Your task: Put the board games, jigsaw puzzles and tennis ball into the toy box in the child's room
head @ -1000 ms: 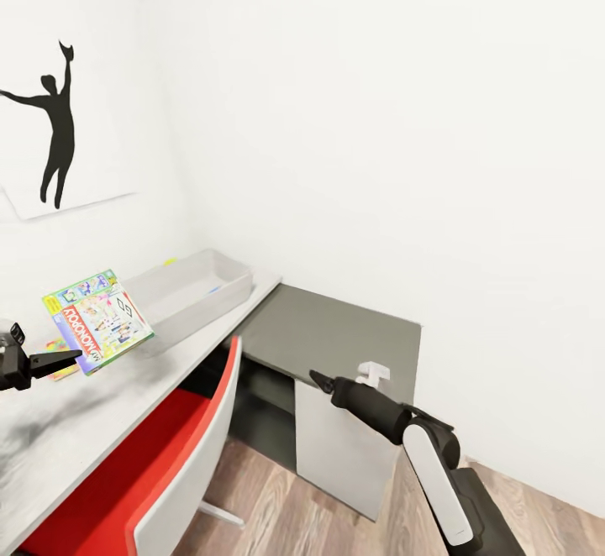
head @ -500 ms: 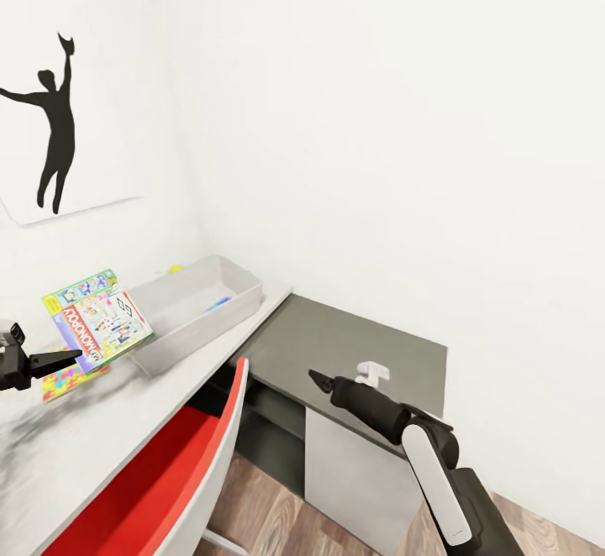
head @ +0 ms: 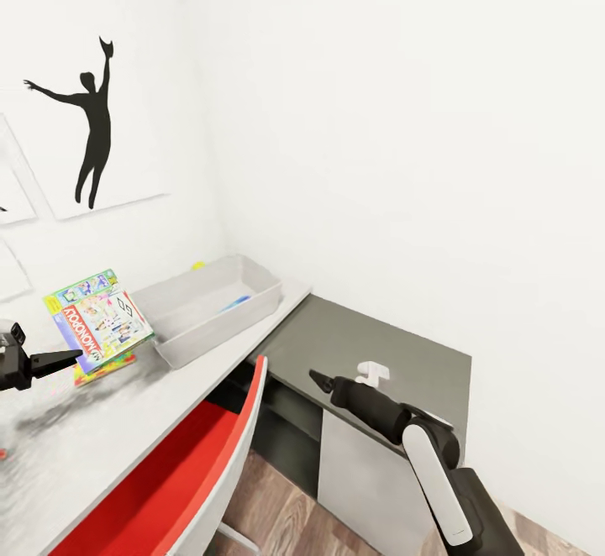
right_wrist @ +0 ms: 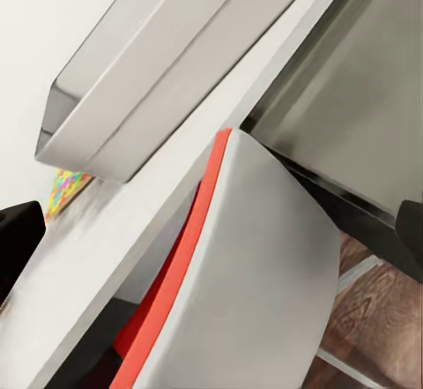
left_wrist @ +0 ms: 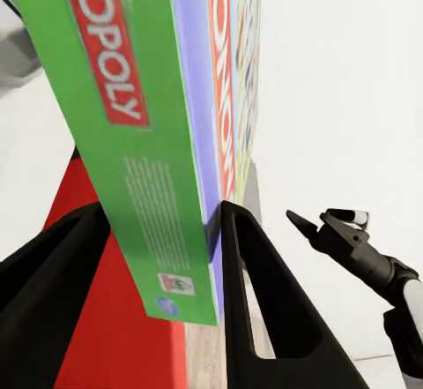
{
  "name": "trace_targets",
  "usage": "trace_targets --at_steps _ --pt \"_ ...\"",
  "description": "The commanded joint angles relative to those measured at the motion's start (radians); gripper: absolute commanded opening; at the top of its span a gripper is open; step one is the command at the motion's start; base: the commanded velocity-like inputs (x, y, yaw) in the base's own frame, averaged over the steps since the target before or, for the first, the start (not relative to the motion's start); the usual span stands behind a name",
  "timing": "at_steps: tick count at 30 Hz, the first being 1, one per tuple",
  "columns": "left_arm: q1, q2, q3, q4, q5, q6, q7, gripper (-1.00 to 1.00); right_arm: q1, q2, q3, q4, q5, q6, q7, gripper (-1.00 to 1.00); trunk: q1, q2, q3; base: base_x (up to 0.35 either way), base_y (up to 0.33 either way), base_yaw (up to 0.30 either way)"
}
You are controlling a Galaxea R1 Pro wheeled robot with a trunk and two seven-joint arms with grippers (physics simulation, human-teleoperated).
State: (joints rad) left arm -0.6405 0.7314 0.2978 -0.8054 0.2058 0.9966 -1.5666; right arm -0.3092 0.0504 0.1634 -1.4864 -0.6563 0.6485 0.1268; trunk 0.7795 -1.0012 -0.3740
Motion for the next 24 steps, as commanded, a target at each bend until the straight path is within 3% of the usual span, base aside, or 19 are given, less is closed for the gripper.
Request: trace_targets --at_steps 1,10,18,24 --pt "-0.001 0.0 0.0 0.0 0.0 0.01 -0.004 -1.0 -0.001 -0.001 -0.001 -0.001 0.001 0.004 0.003 1.0 0.0 -0.001 -0.001 0.093 -0.043 0.008" --pt "-0.001 0.0 0.0 0.0 0.0 0.01 -0.004 -1.0 -0.001 0.002 -0.001 -0.001 0.001 0.003 0.002 1.0 0.0 -0.001 -0.001 0.216 -0.056 0.002" --pt "-0.001 0.0 0.0 0.0 0.0 0.01 -0.004 -1.0 -0.001 0.003 -0.001 0.0 0.001 0.004 0.001 1.0 0.0 -0.001 -0.001 0.075 -0.004 0.009" --pt "-0.001 0.0 0.0 0.0 0.0 0.01 -0.004 -1.0 -0.001 0.002 -0.001 0.0 0.001 0.005 0.002 1.0 0.0 -0.001 -0.001 0.237 0.0 0.22"
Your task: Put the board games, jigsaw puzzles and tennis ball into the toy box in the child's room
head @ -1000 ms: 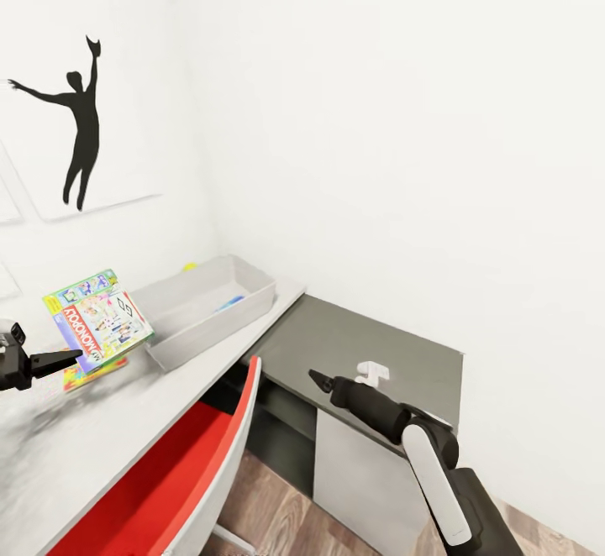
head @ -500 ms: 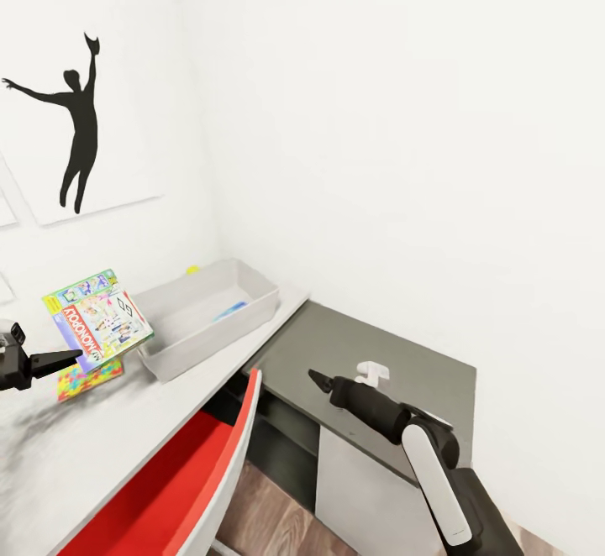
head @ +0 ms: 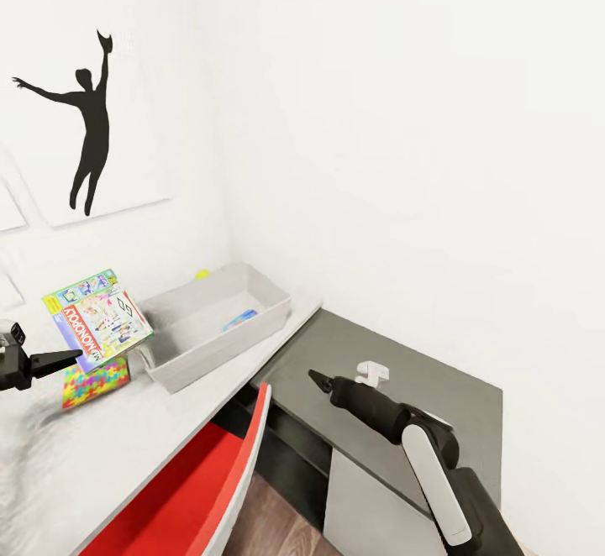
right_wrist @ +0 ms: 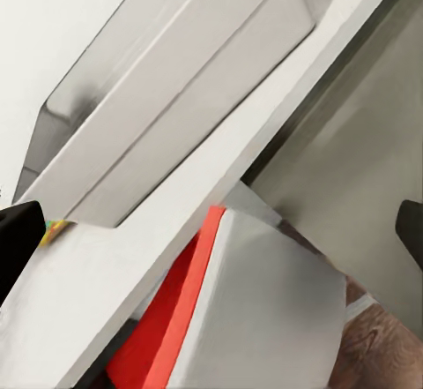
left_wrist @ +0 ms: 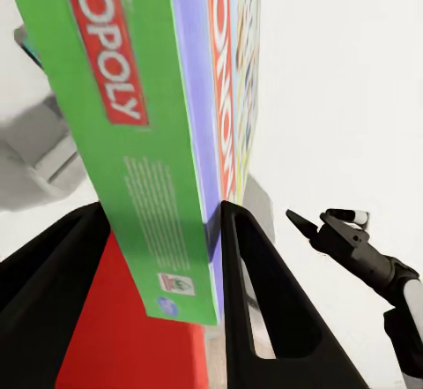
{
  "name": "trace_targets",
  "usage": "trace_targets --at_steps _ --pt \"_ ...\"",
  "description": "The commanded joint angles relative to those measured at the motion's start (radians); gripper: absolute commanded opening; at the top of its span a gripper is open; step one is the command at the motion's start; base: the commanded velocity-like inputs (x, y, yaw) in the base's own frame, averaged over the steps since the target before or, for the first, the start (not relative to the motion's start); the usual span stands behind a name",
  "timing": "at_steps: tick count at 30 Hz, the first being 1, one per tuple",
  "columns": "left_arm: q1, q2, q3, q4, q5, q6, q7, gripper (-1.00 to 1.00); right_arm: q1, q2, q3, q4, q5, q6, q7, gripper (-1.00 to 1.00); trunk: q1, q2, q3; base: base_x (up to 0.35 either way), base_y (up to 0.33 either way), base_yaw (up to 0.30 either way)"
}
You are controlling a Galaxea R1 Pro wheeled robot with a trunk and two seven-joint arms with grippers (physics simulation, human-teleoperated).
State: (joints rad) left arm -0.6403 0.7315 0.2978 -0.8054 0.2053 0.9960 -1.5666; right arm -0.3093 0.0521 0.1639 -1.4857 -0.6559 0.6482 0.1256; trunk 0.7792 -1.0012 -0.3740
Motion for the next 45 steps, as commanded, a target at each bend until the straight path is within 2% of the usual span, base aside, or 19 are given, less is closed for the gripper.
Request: trace_targets --at_steps 1,9,19,30,45 --pt "-0.001 0.0 0.0 0.0 0.0 0.01 -0.004 -1.0 -0.001 0.0 -0.001 -0.001 0.001 0.005 0.003 1.0 0.0 -0.001 -0.001 0.126 0.0 0.278" --pt "-0.001 0.0 0.0 0.0 0.0 0.01 -0.004 -1.0 -0.001 -0.003 -0.001 -0.001 0.001 0.005 0.006 1.0 0.0 -0.001 -0.001 0.107 0.0 0.265" --pt "-0.001 0.0 0.0 0.0 0.0 0.01 -0.004 -1.0 -0.001 -0.007 -0.001 -0.001 0.0 0.005 0.008 1.0 0.0 -0.001 -0.001 0.148 0.0 0.048" --pt "-0.001 0.0 0.0 0.0 0.0 0.01 -0.004 -1.0 -0.001 -0.009 -0.001 -0.001 0.0 0.005 0.008 1.0 0.0 -0.001 -0.001 0.169 0.0 0.235" --pt "-0.001 0.0 0.001 0.0 0.0 0.01 -0.004 -1.0 -0.001 -0.012 -0.001 -0.002 -0.001 0.005 0.009 1.0 0.0 -0.001 -0.001 0.088 -0.045 0.097"
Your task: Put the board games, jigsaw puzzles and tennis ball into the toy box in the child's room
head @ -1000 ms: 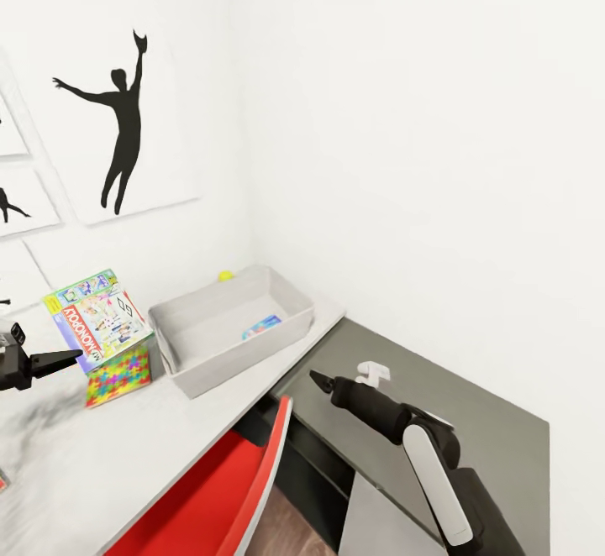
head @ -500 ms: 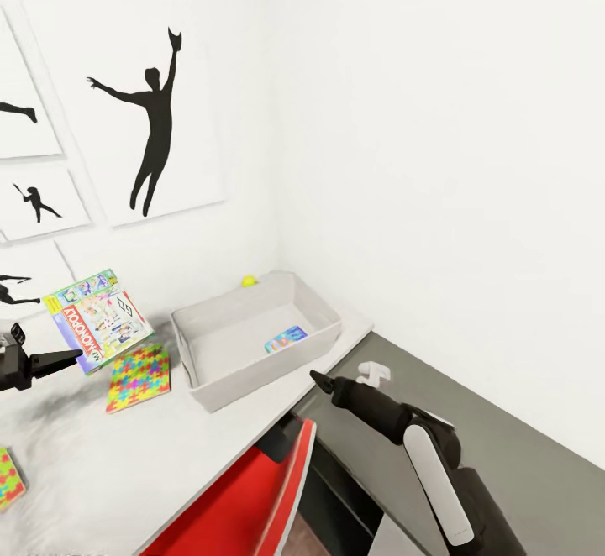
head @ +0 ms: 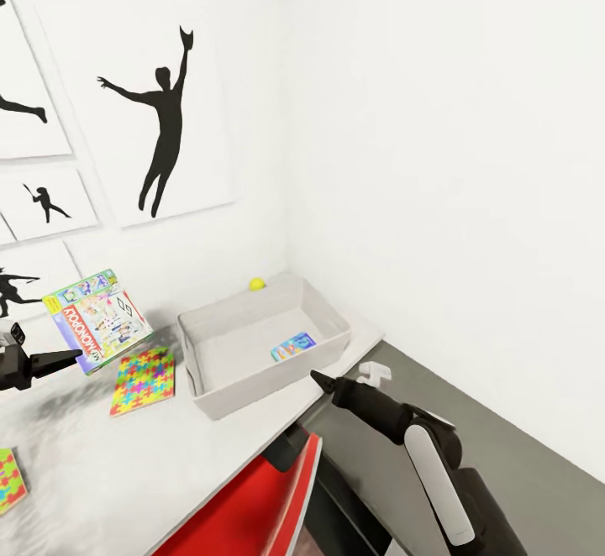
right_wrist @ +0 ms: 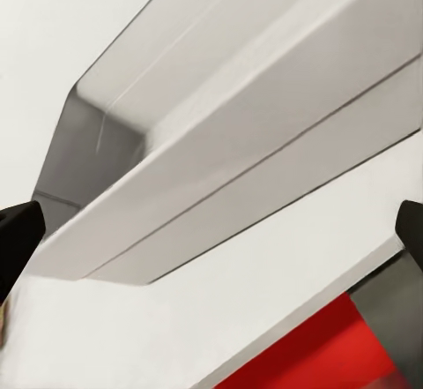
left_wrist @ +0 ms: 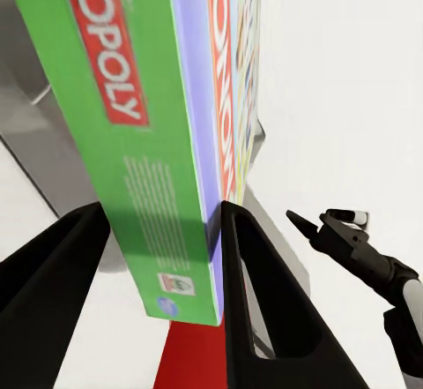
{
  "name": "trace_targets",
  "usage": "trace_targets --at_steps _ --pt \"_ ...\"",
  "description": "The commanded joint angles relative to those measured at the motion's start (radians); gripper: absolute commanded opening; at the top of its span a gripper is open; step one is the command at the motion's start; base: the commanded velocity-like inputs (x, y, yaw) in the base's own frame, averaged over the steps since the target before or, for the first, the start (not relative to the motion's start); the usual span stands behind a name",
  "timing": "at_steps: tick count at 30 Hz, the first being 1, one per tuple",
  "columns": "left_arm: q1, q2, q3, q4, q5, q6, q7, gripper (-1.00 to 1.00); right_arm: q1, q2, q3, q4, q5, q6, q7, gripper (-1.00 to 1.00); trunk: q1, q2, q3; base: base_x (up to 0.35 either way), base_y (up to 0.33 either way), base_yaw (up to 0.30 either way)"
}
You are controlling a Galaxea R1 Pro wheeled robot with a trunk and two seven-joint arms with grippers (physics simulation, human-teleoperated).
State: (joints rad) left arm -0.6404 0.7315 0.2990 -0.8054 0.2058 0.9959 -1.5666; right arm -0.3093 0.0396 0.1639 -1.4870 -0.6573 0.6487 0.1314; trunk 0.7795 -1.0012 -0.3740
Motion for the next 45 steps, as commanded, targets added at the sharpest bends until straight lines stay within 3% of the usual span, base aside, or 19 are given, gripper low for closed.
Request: trace_targets --at_steps 1,22,27,29,35,41,45 --pt "-0.001 0.0 0.0 0.0 0.0 0.01 -0.004 -1.0 -0.001 0.0 -0.001 0.0 0.001 0.005 0.003 1.0 0.0 -0.001 -0.001 0.045 -0.039 0.031" --pt "-0.001 0.001 0.0 0.0 0.0 0.01 -0.004 -1.0 -0.001 -0.001 -0.002 0.004 0.001 0.005 0.004 1.0 0.0 -0.001 -0.001 0.066 -0.003 0.003" --pt "-0.028 -0.028 -0.03 0.029 -0.032 -0.002 0.022 -1.0 0.002 0.008 -0.031 -0.013 0.008 0.033 0.02 1.0 0.0 -0.001 -0.001 0.0 0.0 0.0" --pt "-0.027 -0.039 -0.041 0.04 -0.02 -0.013 0.01 -1.0 0.0 0.007 -0.042 -0.002 0.01 0.021 0.008 1.0 0.0 -0.001 -0.001 0.0 0.0 0.0" --pt "0.008 -0.073 -0.008 0.006 0.002 -0.028 0.013 -1.0 -0.002 -0.009 -0.065 0.008 0.01 -0.012 0.0 1.0 0.0 -0.001 -0.001 -0.019 0.0 0.0" --pt "0.042 -0.073 0.025 -0.006 0.003 -0.029 0.014 -1.0 -0.002 -0.009 -0.07 0.008 0.01 -0.017 0.0 1.0 0.0 -0.001 -0.001 -0.159 0.0 0.0" --pt "0.047 -0.073 0.028 -0.007 0.003 -0.029 0.013 -1.0 -0.003 -0.01 -0.07 0.008 0.01 -0.017 0.001 1.0 0.0 -0.001 -0.001 -0.053 0.0 0.0"
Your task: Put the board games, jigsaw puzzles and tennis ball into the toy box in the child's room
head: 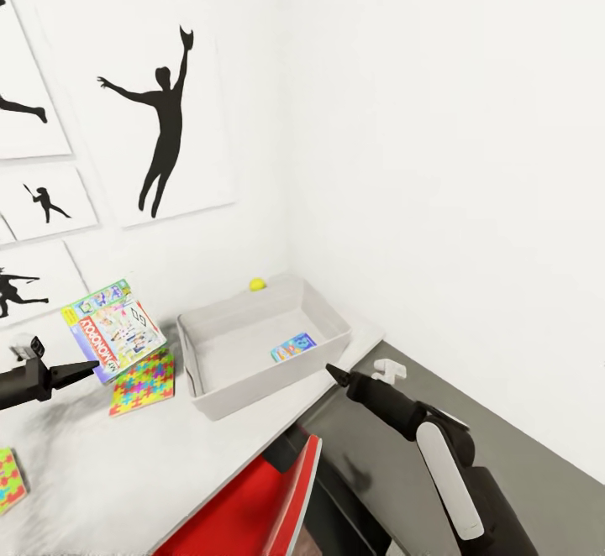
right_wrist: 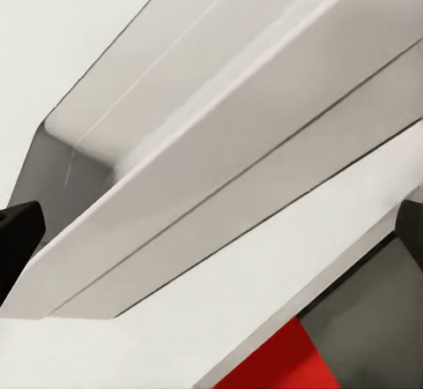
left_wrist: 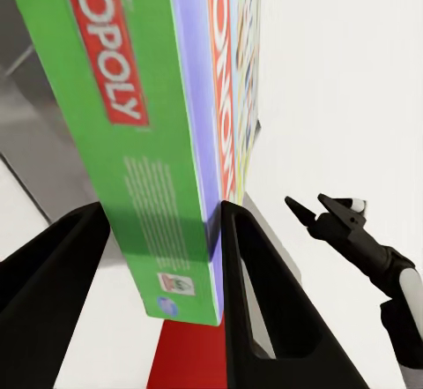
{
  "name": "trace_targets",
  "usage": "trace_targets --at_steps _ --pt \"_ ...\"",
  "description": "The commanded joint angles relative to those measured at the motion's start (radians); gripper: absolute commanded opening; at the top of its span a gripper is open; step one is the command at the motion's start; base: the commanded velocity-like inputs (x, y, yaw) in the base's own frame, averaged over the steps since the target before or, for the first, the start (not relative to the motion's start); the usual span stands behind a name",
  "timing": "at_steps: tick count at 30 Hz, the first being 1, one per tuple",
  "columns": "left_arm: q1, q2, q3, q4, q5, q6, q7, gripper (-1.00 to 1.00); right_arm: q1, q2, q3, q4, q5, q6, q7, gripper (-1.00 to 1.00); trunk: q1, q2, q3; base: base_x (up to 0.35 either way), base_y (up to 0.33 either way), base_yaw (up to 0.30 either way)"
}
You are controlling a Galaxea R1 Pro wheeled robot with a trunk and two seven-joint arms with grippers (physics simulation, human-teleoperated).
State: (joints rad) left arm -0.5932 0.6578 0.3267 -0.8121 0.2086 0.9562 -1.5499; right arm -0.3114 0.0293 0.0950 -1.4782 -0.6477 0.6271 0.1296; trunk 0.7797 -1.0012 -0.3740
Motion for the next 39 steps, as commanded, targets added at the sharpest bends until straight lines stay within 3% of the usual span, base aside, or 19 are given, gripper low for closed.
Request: trace_targets --at_steps 1,17,21,26,32,35,39 --pt "-0.001 0.0 0.0 0.0 0.0 0.01 -0.004 -1.0 0.0 0.001 -0.001 -0.001 0.0 0.005 0.002 1.0 0.0 -0.001 -0.001 -0.048 0.0 0.0" --pt "-0.001 -0.001 -0.003 -0.007 0.001 0.013 -0.005 -1.0 -0.002 0.0 -0.002 -0.003 -0.004 0.006 0.005 1.0 0.0 -0.001 -0.001 -0.075 0.0 0.0" --pt "-0.013 -0.001 -0.006 -0.061 0.009 0.058 -0.009 -1.0 -0.002 -0.018 -0.003 -0.006 -0.01 0.005 0.006 1.0 0.0 -0.001 -0.001 -0.002 0.0 0.0" --pt "-0.038 -0.013 -0.006 -0.09 0.009 0.089 -0.009 -1.0 -0.002 -0.032 -0.045 -0.006 -0.012 0.006 0.024 1.0 0.0 -0.001 -0.001 0.0 0.0 0.0" --pt "-0.113 -0.061 -0.011 -0.088 0.003 0.091 -0.006 -1.0 -0.002 -0.035 -0.124 -0.007 -0.011 0.009 0.104 1.0 0.0 -0.001 -0.001 0.0 0.0 0.0" --pt "-0.169 -0.099 -0.057 -0.081 0.002 0.091 0.016 -1.0 -0.002 -0.035 -0.152 -0.007 -0.007 0.013 0.133 1.0 0.0 -0.001 -0.001 0.0 0.0 0.0" --pt "-0.263 -0.149 -0.151 -0.01 0.002 0.091 0.03 -1.0 -0.002 -0.036 -0.168 -0.007 -0.006 0.014 0.139 1.0 0.0 -0.001 -0.001 0.0 0.0 0.0"
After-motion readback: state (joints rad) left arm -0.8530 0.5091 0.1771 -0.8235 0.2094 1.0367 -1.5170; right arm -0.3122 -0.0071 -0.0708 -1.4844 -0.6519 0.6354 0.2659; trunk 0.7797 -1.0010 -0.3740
